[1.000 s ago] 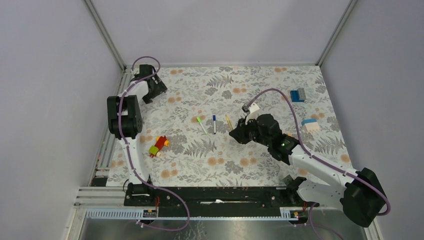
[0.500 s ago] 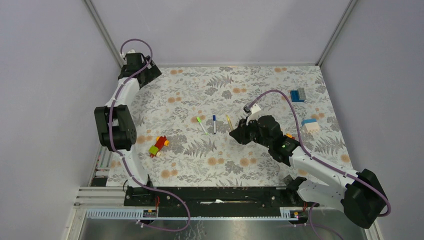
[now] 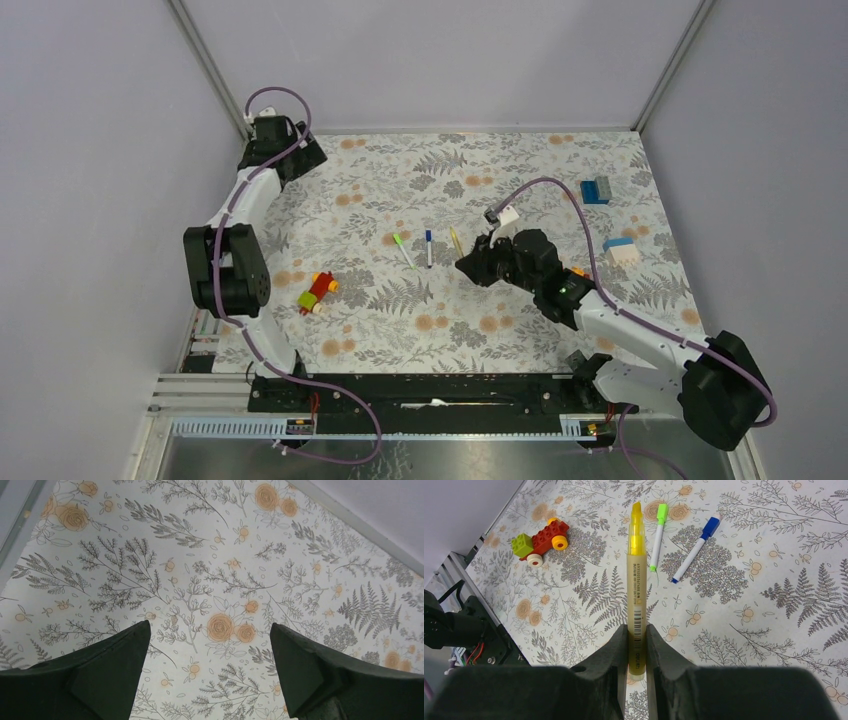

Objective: Insert the pens into the pen caps

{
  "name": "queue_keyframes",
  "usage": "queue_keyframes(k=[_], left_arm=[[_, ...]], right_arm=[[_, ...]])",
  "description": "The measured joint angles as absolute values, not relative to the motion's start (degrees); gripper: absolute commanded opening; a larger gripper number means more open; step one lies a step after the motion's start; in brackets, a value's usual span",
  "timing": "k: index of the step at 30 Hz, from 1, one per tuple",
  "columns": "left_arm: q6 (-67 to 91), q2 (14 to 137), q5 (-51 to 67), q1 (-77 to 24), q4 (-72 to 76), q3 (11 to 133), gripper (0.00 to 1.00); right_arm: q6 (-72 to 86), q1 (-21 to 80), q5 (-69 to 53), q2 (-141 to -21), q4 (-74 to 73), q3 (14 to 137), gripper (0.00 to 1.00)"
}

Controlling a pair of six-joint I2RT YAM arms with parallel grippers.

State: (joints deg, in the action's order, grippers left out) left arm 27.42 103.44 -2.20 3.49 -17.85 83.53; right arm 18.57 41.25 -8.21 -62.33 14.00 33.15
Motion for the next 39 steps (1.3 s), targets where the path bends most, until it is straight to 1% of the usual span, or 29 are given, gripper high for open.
queue_keyframes(k=[7, 14, 19, 26, 34, 37, 39], left_arm=[[25.7, 103.4, -6.9, -1.3, -20.9, 85.2, 0.99], [25.5, 103.6, -6.0, -2.7, -22.3, 87.3, 0.98], [25.9, 103.3, -4.1, -5.2, -24.1, 87.3, 0.98], [24.7, 99.3, -1.8, -11.7, -26.9, 86.2, 0.98], [22.1, 90.4, -1.9, -12.6, -26.9, 82.1, 0.99], [22.0, 88.2, -2.0, -12.6, -26.9, 79.9, 0.99], [21.9, 88.2, -1.9, -12.8, -26.7, 79.4, 0.99]], right_arm=[[18.7, 41.3, -8.7, -65.0, 12.2, 36.1, 0.0], [20.5, 41.3, -7.6, -65.0, 13.2, 36.7, 0.0], [23.1, 41.3, -2.9, -67.5, 14.6, 36.8, 0.01], [27.4, 41.3, 6.7, -80.0, 11.0, 42.7, 0.01], [30.8, 41.3, 8.0, -98.1, 7.6, 54.4, 0.01], [32.2, 41.3, 7.9, -103.4, 5.5, 59.0, 0.07], [33.1, 41.3, 7.9, -105.6, 4.1, 61.0, 0.17]])
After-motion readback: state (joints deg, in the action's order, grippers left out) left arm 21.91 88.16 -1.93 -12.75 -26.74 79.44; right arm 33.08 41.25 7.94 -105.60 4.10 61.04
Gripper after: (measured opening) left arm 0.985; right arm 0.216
